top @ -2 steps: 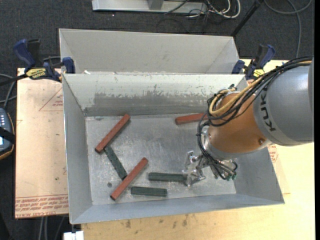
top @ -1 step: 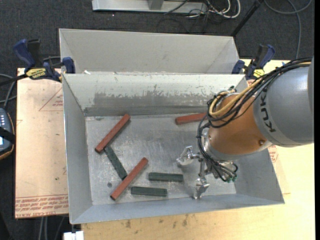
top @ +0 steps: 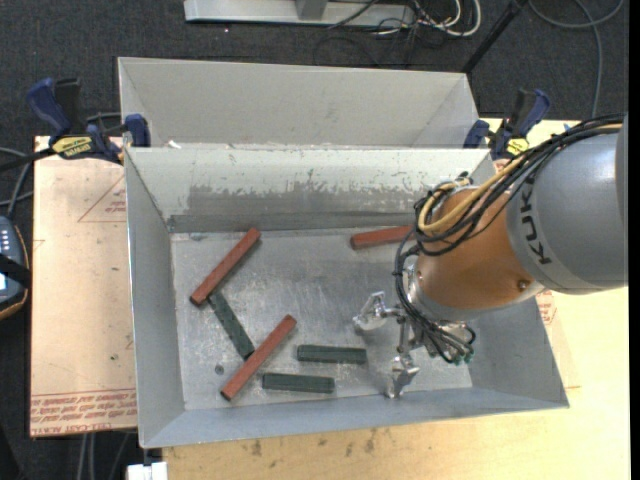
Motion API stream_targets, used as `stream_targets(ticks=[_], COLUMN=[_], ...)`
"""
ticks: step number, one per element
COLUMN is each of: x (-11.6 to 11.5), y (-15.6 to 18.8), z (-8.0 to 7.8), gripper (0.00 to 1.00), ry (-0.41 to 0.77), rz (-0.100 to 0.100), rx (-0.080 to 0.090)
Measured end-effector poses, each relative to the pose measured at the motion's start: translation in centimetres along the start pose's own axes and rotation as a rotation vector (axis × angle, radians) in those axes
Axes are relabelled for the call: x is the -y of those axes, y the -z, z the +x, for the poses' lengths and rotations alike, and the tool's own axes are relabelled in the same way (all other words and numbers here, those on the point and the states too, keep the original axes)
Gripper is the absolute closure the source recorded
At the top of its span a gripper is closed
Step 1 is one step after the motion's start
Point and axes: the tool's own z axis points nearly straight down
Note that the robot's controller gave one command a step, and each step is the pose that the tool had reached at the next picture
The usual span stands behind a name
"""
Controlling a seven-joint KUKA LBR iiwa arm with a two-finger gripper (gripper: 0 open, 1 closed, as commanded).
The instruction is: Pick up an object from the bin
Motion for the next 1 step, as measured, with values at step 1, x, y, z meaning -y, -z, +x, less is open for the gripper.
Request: stream_targets(ticks=[1], x=[-9.98], y=[0.28], z=[-4.79], gripper=[1.00], ry=[0.087], rz=[-0.001], rx=[0.013])
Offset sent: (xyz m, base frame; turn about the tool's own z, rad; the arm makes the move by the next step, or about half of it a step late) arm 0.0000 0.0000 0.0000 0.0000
